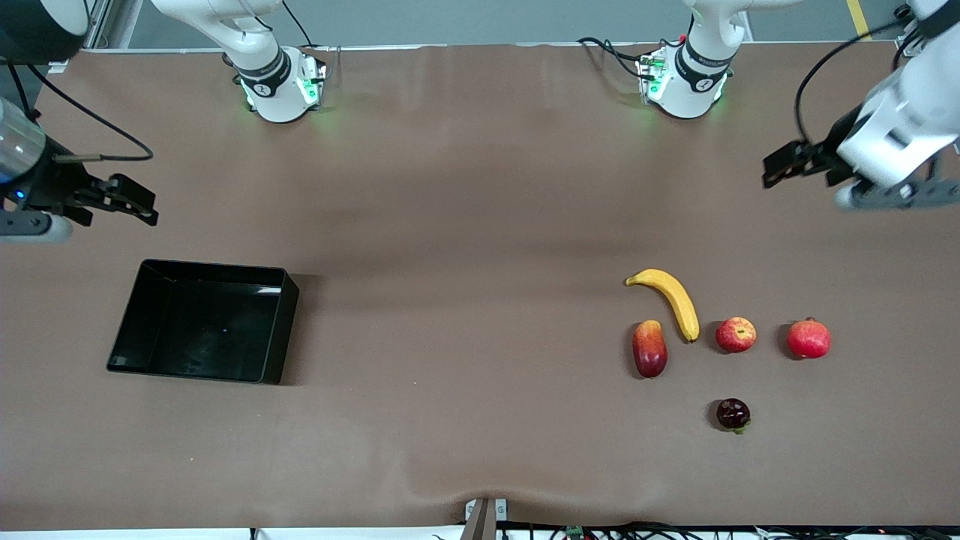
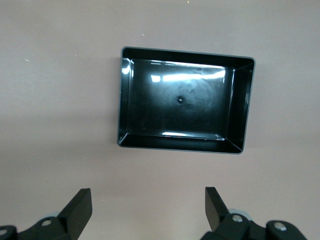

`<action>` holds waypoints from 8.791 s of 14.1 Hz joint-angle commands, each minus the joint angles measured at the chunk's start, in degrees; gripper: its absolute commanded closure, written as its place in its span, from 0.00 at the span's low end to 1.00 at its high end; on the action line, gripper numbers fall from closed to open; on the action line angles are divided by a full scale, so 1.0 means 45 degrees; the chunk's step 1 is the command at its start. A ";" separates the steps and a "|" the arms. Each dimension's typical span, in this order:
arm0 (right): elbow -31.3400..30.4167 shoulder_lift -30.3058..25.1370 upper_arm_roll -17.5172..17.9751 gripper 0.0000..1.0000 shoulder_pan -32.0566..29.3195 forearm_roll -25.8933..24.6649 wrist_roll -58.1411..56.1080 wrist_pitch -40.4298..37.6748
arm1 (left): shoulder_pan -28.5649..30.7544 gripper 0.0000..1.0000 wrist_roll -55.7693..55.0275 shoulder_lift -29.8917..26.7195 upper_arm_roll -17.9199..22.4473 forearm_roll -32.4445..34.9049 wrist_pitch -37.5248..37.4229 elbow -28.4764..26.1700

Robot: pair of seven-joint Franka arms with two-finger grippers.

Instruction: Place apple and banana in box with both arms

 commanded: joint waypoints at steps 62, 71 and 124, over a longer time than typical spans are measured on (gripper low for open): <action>-0.0718 0.7248 0.3937 1.00 0.2681 0.2114 0.5723 0.6602 | -0.0114 1.00 -0.9303 0.4511 -0.5129 0.1963 0.7053 -0.1248; -0.0699 0.7758 0.3878 0.00 0.3563 0.1939 0.7582 0.7679 | -0.2499 1.00 -1.2765 0.7636 -0.5032 0.2996 0.7775 0.0824; 0.1020 -0.0934 0.0480 0.00 -0.1809 0.0571 0.0472 -0.1854 | -0.0469 0.00 0.0769 -0.1639 0.1316 0.0635 -0.0428 0.0960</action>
